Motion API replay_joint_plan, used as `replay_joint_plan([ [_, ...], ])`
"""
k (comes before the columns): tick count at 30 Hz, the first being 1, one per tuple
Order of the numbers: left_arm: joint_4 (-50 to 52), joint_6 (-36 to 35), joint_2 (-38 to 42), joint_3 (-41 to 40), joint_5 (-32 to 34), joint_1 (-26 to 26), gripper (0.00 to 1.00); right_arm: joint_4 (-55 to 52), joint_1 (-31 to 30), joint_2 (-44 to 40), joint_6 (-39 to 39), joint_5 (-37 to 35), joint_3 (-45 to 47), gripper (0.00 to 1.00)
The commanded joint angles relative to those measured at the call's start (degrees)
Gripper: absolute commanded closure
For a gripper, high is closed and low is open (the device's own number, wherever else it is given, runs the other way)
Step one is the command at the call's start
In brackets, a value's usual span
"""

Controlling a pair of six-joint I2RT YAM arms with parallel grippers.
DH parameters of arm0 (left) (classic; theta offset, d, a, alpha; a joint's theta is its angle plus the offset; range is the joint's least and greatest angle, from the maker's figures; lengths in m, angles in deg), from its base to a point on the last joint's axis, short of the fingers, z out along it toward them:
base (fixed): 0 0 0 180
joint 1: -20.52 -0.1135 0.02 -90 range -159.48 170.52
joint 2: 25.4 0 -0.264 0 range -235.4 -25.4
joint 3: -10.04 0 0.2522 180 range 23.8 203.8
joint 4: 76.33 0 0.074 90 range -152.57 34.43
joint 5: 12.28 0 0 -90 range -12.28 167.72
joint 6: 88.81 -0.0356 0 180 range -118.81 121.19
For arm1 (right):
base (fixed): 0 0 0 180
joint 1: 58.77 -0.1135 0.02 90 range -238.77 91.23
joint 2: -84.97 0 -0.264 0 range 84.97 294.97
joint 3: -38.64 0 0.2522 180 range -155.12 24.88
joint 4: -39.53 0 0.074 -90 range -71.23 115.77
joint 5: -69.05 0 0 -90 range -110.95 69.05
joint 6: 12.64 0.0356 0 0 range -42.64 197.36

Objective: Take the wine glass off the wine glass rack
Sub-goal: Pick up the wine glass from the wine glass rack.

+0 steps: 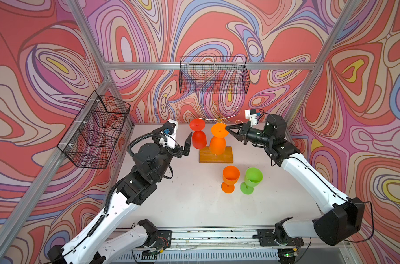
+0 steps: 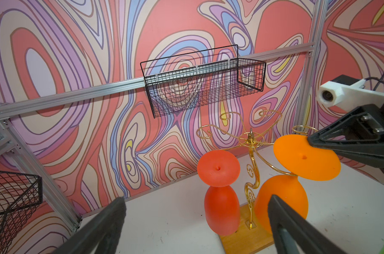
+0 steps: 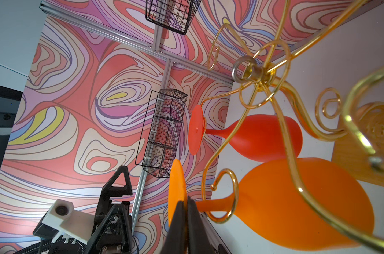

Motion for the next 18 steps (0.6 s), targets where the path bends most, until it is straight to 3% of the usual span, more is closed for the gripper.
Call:
replay_joint_plan([
  [1,-1.5,0.0,-0.1,-0.6,-0.3,-0.4,0.00,2.5,-0.5,0.6,0.5,0.9,0.3,1.00],
  [18,-0.8,0.2,-0.3,-0.7,-1.3,-0.5,0.00,3.3,-0.7,3.8,0.2,-1.2,-2.5,1.00],
])
